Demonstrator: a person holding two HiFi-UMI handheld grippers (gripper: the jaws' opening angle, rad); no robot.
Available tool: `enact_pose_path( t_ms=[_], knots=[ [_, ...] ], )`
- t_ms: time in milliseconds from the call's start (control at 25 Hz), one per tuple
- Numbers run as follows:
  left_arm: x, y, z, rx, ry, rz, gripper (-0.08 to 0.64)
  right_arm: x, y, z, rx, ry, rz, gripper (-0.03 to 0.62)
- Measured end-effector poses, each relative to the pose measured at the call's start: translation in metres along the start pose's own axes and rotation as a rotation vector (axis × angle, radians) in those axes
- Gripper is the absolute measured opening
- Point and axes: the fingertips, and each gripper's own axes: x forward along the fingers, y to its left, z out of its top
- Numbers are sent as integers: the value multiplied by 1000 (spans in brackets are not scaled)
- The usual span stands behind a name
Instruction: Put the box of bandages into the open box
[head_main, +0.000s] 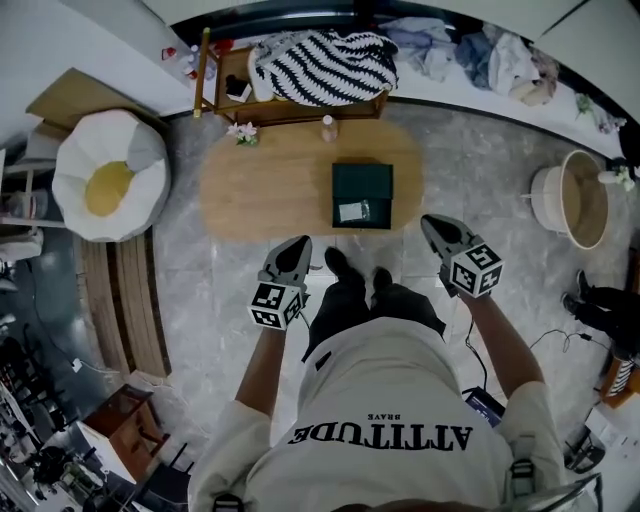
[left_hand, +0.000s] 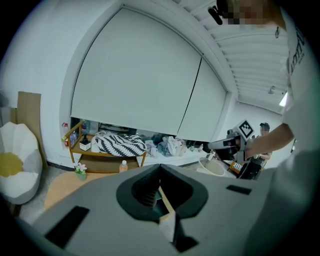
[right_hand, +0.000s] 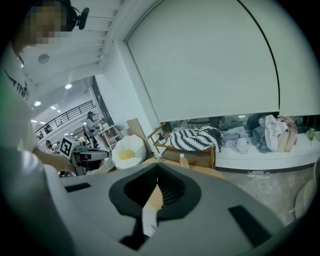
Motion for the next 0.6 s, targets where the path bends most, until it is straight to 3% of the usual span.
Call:
enact_pose_path(
  t_ms=[600],
  knots=[
    [-42,-120,-1,32,-103,70,21,-131,-10,-33,-55,-94,20,20]
  ],
)
